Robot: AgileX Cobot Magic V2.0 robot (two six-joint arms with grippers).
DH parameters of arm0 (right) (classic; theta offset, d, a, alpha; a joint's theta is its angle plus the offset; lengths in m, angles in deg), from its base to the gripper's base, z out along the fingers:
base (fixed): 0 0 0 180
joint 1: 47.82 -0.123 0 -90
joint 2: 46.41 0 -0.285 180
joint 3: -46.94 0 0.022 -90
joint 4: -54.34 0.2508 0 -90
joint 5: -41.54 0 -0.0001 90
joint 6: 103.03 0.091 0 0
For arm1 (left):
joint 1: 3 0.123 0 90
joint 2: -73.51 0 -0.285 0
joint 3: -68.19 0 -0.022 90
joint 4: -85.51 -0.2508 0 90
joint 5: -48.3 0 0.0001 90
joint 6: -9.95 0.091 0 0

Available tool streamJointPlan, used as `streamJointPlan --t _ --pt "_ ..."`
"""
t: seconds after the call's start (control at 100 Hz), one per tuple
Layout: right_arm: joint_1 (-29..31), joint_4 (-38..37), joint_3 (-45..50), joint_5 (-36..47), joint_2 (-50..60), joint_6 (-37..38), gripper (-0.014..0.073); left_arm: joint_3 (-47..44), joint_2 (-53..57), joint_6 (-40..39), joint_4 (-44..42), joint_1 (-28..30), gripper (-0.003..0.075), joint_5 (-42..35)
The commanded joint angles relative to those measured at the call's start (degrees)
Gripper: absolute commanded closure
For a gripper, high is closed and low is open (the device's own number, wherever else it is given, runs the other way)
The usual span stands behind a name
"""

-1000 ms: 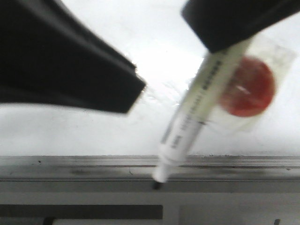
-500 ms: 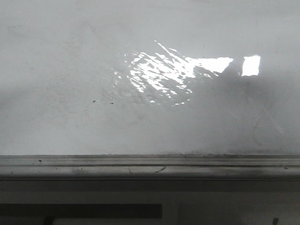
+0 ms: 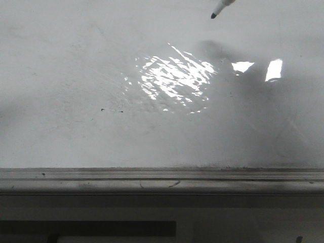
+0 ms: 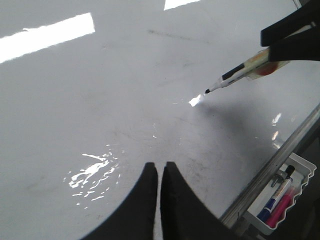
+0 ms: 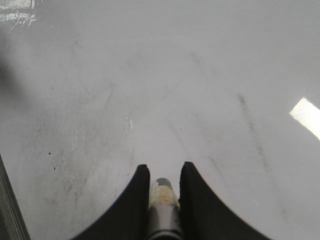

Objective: Write number 9 on whiteboard

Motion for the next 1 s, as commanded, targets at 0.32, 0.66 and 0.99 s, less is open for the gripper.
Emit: streamJointPlan --t 0.32,0.66,0.99 --pt "-0.9 2.3 -1.4 -3.8 -5.6 0.1 0.0634 1.8 0.1 -0.7 3.0 0.4 0.0741 -1.2" --pt "5.4 -0.5 -4.0 -3.3 -4.3 0.1 0.0634 1.8 0.1 -0.7 3.0 0.4 0.0741 -1.2" --pt "5.8 0.6 -7.5 -9.1 -7.4 0.1 0.0635 1.8 0.1 -0.7 3.0 0.4 0.0741 -1.3"
